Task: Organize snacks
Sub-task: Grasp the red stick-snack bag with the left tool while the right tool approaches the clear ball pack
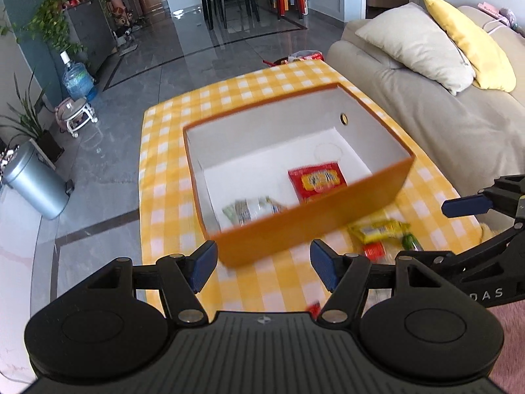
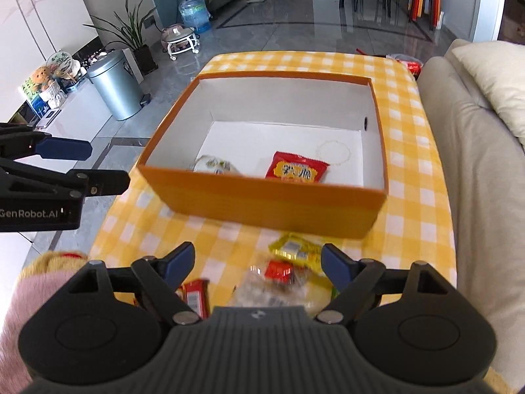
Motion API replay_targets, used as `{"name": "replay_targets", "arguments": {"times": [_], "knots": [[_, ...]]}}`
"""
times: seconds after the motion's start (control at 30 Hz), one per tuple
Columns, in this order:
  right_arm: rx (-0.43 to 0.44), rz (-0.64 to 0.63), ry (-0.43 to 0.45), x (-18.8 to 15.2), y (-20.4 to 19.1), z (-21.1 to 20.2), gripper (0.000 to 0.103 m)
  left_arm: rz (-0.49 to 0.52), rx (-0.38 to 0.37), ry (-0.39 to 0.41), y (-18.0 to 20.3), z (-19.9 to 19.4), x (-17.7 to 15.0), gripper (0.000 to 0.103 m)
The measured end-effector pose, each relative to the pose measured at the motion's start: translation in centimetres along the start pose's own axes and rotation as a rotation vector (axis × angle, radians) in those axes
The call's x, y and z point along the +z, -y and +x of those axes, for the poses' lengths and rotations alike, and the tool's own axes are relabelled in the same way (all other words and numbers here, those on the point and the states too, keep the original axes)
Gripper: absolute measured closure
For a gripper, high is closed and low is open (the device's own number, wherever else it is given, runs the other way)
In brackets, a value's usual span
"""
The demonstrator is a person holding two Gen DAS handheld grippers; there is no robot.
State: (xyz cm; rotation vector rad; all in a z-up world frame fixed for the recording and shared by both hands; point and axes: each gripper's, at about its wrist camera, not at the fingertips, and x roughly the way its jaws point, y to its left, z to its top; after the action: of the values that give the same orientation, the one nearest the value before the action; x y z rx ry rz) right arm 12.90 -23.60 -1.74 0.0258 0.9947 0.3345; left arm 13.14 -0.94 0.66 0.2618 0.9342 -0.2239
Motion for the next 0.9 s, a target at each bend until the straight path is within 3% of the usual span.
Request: {"name": "replay_targets", "arguments": {"times": [0.3,0.57,0.9], "knots": [[-0.012,0.036,0.01,-5.7,-0.3,-1.3,0.021,-0.145,-0.061,-0.079,0.0,-0.5,-6.4,0.027],[-0.05,0.073,0.012,-9.6,0.5,-1.4,0.021,-0.243,-0.084,-0.148,0.1,-0.1,-10.0,0.027],[-0.068,0.107,-0.04,-12.4,1.3,1.3,0.022,-0.412,-0.062,-0.218,0.6,2.1,-10.2,0.027]]}}
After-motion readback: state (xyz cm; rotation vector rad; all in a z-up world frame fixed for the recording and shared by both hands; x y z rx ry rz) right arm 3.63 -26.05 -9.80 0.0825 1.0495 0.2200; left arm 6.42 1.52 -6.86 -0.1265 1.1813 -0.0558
